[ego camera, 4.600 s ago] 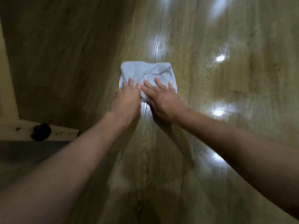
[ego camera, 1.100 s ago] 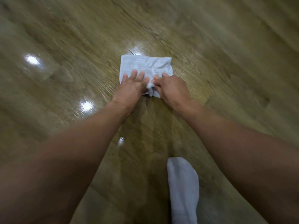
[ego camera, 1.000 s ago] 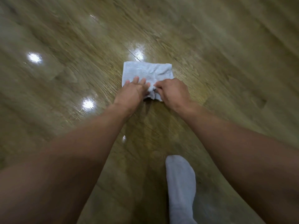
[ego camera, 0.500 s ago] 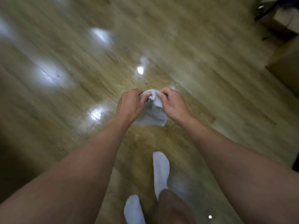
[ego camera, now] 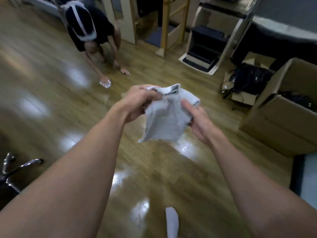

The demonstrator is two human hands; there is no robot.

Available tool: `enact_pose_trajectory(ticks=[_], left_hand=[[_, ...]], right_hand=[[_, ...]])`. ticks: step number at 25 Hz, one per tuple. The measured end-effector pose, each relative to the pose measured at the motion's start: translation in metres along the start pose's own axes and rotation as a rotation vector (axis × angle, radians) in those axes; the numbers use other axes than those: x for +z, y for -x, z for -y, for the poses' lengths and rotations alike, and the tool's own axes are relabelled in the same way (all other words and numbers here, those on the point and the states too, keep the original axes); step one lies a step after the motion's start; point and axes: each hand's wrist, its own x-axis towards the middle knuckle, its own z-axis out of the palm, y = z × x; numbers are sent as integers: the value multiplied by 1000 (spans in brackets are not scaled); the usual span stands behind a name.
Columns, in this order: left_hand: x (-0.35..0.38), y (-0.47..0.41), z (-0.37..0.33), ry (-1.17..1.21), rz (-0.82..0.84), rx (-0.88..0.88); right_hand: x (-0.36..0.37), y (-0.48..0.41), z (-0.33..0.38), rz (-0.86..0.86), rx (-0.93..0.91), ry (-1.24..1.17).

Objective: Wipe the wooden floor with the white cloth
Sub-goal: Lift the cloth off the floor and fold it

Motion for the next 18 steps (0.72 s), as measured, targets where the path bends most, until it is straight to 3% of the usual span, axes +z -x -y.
enact_pose_trajectory(ticks=[2, 5, 8, 10, 12, 14, 16, 18], left_hand=[[0, 6, -44, 255, -62, -26], [5, 13, -71, 472, -154, -85], [3, 10, -78, 381, -135, -56], [0, 2, -84, 390, -188, 30], [-2, -11, -81, 486, -212, 21], [2, -16, -72, 326, -138, -129], [-5, -34, -68, 282, -82, -158], [-23, -55, -82, 404, -35, -83]], right_hand=[[0, 5, 29, 61, 18, -33], [11, -1, 65, -4, 34, -195], [28, -14, 91, -58, 74, -167], [31, -22, 106, 12, 65, -293], [28, -32, 116, 65, 69, -123], [30, -42, 119, 50, 91, 115], [35, -59, 124, 9, 102, 42], [40, -78, 136, 36, 104, 18]])
